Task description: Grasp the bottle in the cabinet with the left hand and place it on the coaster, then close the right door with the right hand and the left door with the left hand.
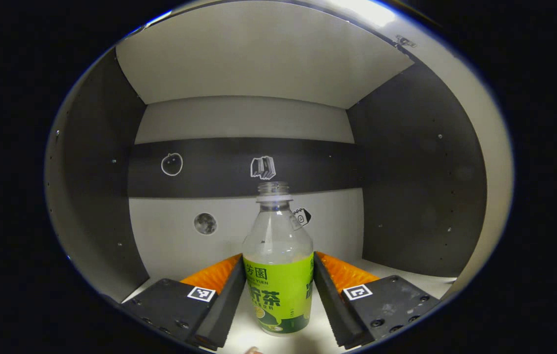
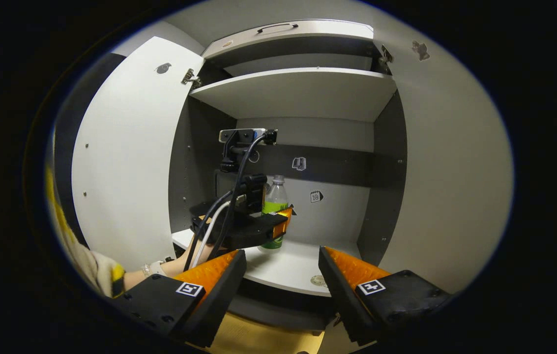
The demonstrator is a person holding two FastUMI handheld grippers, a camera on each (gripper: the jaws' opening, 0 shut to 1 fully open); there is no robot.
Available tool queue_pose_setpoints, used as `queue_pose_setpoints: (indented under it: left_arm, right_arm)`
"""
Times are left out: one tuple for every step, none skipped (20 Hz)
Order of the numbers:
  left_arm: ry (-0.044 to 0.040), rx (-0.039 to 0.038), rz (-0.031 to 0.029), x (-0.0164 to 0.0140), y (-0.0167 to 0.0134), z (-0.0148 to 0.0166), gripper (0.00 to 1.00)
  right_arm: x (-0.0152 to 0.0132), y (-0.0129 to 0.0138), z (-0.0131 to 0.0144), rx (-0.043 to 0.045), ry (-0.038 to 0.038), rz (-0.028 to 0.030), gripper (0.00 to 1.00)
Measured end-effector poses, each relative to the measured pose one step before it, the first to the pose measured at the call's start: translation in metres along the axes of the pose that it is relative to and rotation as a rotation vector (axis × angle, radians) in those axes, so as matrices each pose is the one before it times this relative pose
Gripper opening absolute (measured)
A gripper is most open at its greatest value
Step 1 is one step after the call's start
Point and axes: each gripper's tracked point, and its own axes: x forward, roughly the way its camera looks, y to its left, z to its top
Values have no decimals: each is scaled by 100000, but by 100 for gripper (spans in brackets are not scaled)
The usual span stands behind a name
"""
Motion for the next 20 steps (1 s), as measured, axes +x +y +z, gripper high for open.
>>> queue_pose_setpoints:
  left_arm:
    - [-338,-1525,-519,-135,-112,175,78]
    - [-563,-698,293,-192,102,224,78]
    - [-552,381,918,-402,260,449,78]
    - [-768,608,883,-613,150,555,77]
    - [-911,131,80,-547,68,773,77]
    - [-966,-374,-297,-514,-57,725,77]
    - [-762,-361,-421,-626,28,721,77]
    - [-696,-299,-300,-1266,97,796,77]
    - [-517,-424,92,-1199,110,728,77]
    - [-340,-502,74,-1220,145,625,77]
    - [-65,-764,360,-1198,169,597,77]
    - [-269,-847,322,-1161,201,464,77]
    - [-155,-706,-146,-1266,24,486,77]
    - [6,-402,43,-1316,-10,345,77]
    - [336,75,-598,-1355,-124,278,77]
    - [595,640,-1443,-1563,-407,167,77]
    - [447,299,-1250,-1460,-377,232,77]
    - [481,-276,-1378,-1393,-439,57,77]
    - [946,-808,-1493,-1424,-449,46,77]
    - [130,-461,-925,-1327,-363,53,77]
  right_arm:
    - [-58,-114,193,270,-556,-366,98]
    - [-88,-51,138,235,-305,-367,98]
    - [-272,7,161,88,-478,-238,98]
    - [-221,-11,108,-111,-191,-412,98]
    - [-278,-88,144,-86,-307,-486,98]
    - [-286,1,200,74,-432,-450,98]
    - [-359,-23,279,217,-648,-539,98]
    - [-408,34,282,145,-891,-711,98]
    - [-535,101,114,-126,-675,-576,98]
    - [-642,129,10,-652,131,-597,98]
    - [-739,130,-145,-935,378,-631,98]
    - [-794,75,-27,-976,405,-969,98]
    - [-850,119,86,-502,47,-1072,98]
    - [-978,154,114,-74,103,-1035,98]
    - [-1038,185,161,132,62,-1142,98]
    - [-1101,223,308,182,-324,-1217,98]
    - [-1188,251,378,173,-738,-1167,98]
    - [-1087,279,264,-32,-478,-1231,98]
    - [-1091,449,218,-370,73,-960,98]
    - [-995,441,224,-625,-13,-798,98]
